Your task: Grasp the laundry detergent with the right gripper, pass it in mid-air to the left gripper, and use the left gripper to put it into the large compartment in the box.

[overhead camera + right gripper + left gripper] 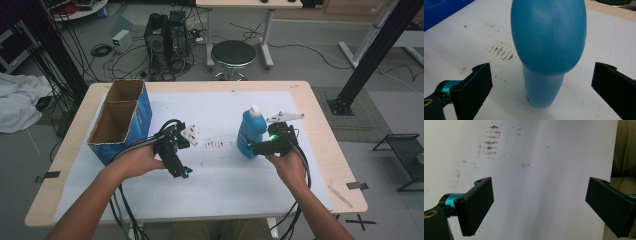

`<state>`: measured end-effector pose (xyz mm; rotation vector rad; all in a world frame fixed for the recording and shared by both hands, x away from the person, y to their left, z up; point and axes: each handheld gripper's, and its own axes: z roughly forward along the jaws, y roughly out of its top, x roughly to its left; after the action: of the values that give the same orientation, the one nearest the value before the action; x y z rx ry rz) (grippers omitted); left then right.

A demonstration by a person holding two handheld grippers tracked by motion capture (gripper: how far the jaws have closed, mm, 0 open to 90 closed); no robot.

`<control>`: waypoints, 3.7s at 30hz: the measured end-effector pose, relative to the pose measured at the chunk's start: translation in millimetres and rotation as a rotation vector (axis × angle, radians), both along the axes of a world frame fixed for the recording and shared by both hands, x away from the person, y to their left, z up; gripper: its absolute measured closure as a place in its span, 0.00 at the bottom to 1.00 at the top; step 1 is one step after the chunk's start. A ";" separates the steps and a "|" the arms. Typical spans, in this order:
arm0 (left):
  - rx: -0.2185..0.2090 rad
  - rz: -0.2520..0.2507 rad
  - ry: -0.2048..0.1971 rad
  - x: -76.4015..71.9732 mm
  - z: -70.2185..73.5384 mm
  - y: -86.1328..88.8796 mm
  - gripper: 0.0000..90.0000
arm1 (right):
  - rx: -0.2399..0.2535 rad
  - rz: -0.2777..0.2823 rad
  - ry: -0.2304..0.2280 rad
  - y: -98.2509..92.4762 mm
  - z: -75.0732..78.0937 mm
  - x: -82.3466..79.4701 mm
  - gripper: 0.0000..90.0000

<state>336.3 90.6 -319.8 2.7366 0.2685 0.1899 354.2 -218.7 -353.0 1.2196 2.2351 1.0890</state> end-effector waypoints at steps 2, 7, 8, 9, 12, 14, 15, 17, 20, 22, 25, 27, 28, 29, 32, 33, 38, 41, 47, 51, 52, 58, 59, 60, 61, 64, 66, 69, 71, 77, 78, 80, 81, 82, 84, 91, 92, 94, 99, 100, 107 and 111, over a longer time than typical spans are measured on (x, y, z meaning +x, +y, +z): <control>0.031 -0.029 -0.008 2.0 1.8 0.8 0.09 | -0.002 0.001 -0.012 1.1 -1.1 0.6 0.02; 0.033 -0.016 -0.001 1.7 1.7 2.3 0.09 | 0.001 -0.006 -0.021 5.6 -4.2 1.6 0.02; 0.020 -0.011 0.006 1.5 0.5 2.3 0.09 | 0.006 -0.014 -0.030 7.1 -5.5 2.6 0.02; 0.019 -0.013 0.003 1.5 0.2 2.4 0.09 | 0.012 -0.024 -0.029 8.4 -6.6 3.2 0.02; -0.003 0.005 0.001 -0.1 -1.4 2.1 0.09 | 0.022 -0.023 -0.038 11.1 -10.9 6.3 0.02; 0.034 -0.012 -0.006 1.2 1.0 3.5 0.09 | 0.029 -0.027 -0.037 12.6 -13.3 7.8 0.02; 0.020 -0.008 0.003 1.3 0.2 4.2 0.09 | 0.037 -0.025 -0.040 12.5 -14.5 8.8 0.02; 0.005 0.006 0.000 0.5 -1.2 4.4 0.09 | 0.055 -0.028 -0.046 13.5 -16.2 9.8 0.02; 0.000 0.010 0.005 0.0 -1.9 5.4 0.09 | 0.064 -0.044 -0.073 15.8 -18.4 10.1 0.03; 0.000 0.005 -0.001 0.5 -1.9 5.8 0.09 | 0.054 -0.039 -0.069 15.5 -18.1 9.9 0.03; 0.014 -0.004 0.006 1.8 -1.4 7.6 0.09 | 0.073 -0.038 -0.080 15.8 -22.6 10.3 0.04; -0.007 0.017 0.010 0.4 -3.1 7.5 0.09 | 0.074 -0.043 -0.087 16.3 -25.5 10.9 0.05; 0.003 0.016 0.007 0.4 -2.7 7.6 0.09 | 0.078 -0.037 -0.070 15.9 -26.1 10.8 0.05; -0.003 0.011 0.005 0.8 -3.1 8.0 0.09 | 0.072 -0.047 -0.074 15.5 -27.2 11.1 0.05; -0.004 0.014 0.008 0.7 -3.6 8.6 0.09 | 0.094 -0.030 -0.088 15.0 -29.6 12.2 0.16; -0.018 0.026 0.008 0.1 -4.4 8.4 0.09 | 0.097 -0.030 -0.084 14.8 -30.0 12.3 0.16; 0.018 0.005 0.009 1.3 -2.7 10.3 0.09 | 0.102 -0.042 -0.091 15.0 -31.8 13.2 0.17; 0.014 0.005 0.004 1.6 -2.8 11.2 0.09 | 0.101 -0.042 -0.099 12.9 -32.9 13.9 0.17; 0.015 0.006 0.002 1.8 -3.1 11.5 0.09 | 0.115 -0.043 -0.110 13.6 -32.8 13.0 0.25; -0.004 0.019 0.004 1.1 -4.5 10.9 0.09 | 0.123 -0.030 -0.114 11.8 -32.7 13.5 0.27; 0.010 0.009 0.004 1.6 -3.5 11.2 0.09 | 0.124 -0.032 -0.108 12.3 -33.0 13.5 0.27; -0.007 0.023 0.007 0.4 -4.9 9.4 0.09 | 0.125 -0.043 -0.111 11.8 -34.3 14.9 0.29; -0.003 0.023 0.008 0.3 -4.5 9.3 0.09 | 0.122 -0.042 -0.118 12.3 -34.9 15.5 0.30; -0.007 0.026 0.009 0.2 -4.5 9.3 0.09 | 0.127 -0.036 -0.114 12.1 -35.0 15.4 0.31; 0.021 -0.001 0.008 1.8 -2.7 10.1 0.09 | 0.125 -0.041 -0.119 12.1 -35.1 15.6 0.32; 0.032 -0.005 0.009 1.9 -2.0 10.8 0.09 | 0.126 -0.053 -0.126 12.5 -35.4 15.6 0.36; 0.026 -0.004 0.012 1.7 -2.5 10.9 0.09 | 0.132 -0.056 -0.125 12.3 -35.7 15.9 0.36; 0.032 -0.005 0.007 1.8 -1.6 10.8 0.09 | 0.124 -0.056 -0.131 13.1 -36.3 16.4 0.37; 0.026 -0.006 0.005 1.8 -2.4 10.8 0.09 | 0.124 -0.061 -0.130 12.9 -36.3 16.3 0.38; 0.018 0.003 0.009 1.5 -3.1 10.7 0.09 | 0.124 -0.069 -0.137 11.6 -37.3 16.5 0.45; 0.028 -0.006 0.009 2.0 -2.3 10.9 0.09 | 0.124 -0.068 -0.142 11.3 -37.6 16.8 0.45; 0.002 0.013 0.006 0.9 -4.3 10.0 0.09 | 0.130 -0.073 -0.137 12.2 -37.8 16.4 0.45; -0.014 0.034 0.008 -0.4 -5.3 9.2 0.09 | 0.125 -0.079 -0.141 12.5 -37.7 16.3 0.45; -0.012 0.034 0.007 -0.4 -5.1 9.0 0.09 | 0.127 -0.085 -0.142 12.5 -38.0 16.0 0.45; -0.011 0.029 0.005 -0.2 -5.1 8.9 0.09 | 0.125 -0.086 -0.155 12.7 -38.9 15.6 0.46; 0.025 -0.009 0.009 1.8 -2.5 10.8 0.09 | 0.128 -0.088 -0.161 12.6 -38.9 13.8 0.47; 0.025 -0.009 0.009 1.8 -2.5 10.8 0.09 | 0.128 -0.088 -0.161 12.6 -38.9 13.8 0.47; 0.002 0.023 0.011 0.0 -3.9 10.8 0.09 | 0.122 -0.077 -0.161 12.1 -38.2 12.4 0.47; -0.016 0.037 0.008 0.1 -3.7 11.9 0.09 | 0.101 -0.030 -0.163 11.2 -36.6 10.1 0.48; -0.011 0.031 0.008 0.7 -2.5 12.2 0.09 | 0.099 -0.015 -0.160 10.2 -35.9 9.3 0.48; -0.006 0.033 0.005 1.2 0.1 10.5 0.09 | 0.080 0.078 -0.157 4.6 -29.8 3.8 0.48; 0.002 0.017 0.003 2.6 3.9 8.6 0.09 | 0.095 0.153 -0.160 -6.9 -19.4 -0.2 0.48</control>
<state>338.9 99.2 -315.9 2.7373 0.2918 0.1911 354.0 -225.7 -372.4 0.9719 2.2046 1.3150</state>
